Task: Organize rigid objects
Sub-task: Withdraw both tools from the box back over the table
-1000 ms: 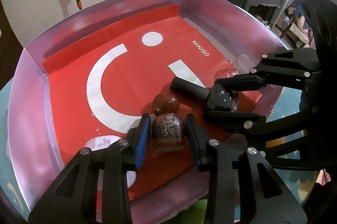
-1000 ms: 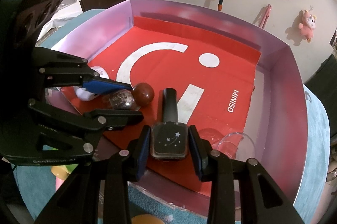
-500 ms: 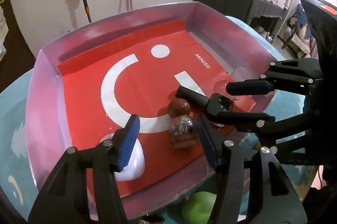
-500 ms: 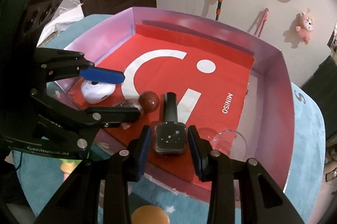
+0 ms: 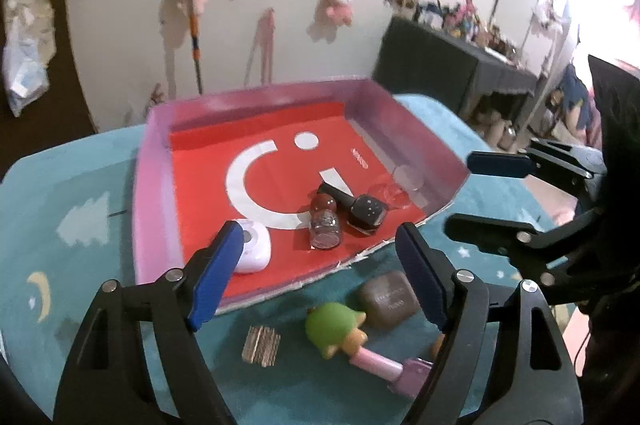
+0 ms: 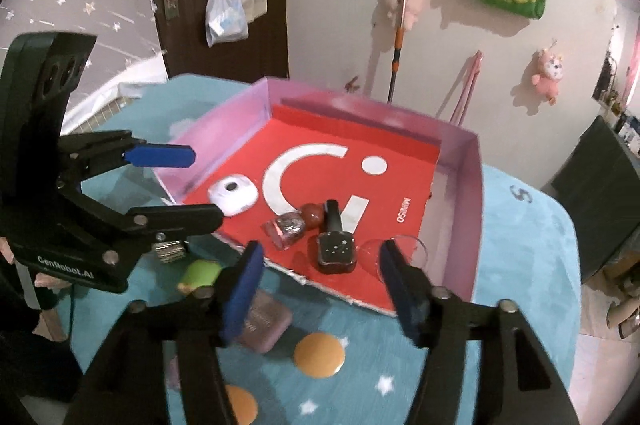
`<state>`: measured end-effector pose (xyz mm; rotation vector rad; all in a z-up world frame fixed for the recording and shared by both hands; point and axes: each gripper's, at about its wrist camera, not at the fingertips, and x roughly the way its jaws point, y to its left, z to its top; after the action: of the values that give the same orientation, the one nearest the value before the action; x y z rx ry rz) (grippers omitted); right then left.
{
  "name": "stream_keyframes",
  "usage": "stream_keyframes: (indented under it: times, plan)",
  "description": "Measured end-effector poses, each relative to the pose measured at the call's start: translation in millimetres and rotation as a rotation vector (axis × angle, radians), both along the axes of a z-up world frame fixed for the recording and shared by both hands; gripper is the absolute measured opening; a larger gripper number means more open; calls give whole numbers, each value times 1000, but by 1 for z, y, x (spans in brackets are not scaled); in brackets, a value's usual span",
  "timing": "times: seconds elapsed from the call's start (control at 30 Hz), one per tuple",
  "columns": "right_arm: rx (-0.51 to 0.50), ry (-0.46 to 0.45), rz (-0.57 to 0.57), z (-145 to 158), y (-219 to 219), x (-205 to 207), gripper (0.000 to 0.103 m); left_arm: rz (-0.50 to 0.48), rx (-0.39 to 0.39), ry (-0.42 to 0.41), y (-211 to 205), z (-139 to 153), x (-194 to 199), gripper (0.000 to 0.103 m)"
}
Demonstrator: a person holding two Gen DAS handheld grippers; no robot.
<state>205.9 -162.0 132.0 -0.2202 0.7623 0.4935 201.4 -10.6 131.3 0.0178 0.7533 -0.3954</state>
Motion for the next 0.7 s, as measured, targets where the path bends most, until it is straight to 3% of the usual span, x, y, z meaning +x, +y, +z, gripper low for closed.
stream_keyframes:
  times: [0.3, 0.53, 0.7]
  plan:
    - [59, -117, -46, 30, -9, -69, 95, 102, -71, -97, 19, 13, -68, 92]
    - [86, -162, -103, 25, -16, -112, 102, 185, -88, -144, 23, -3, -114, 98]
    - [125, -144, -157, 3, -24, -133, 103, 235, -68, -122, 20, -28, -132, 98]
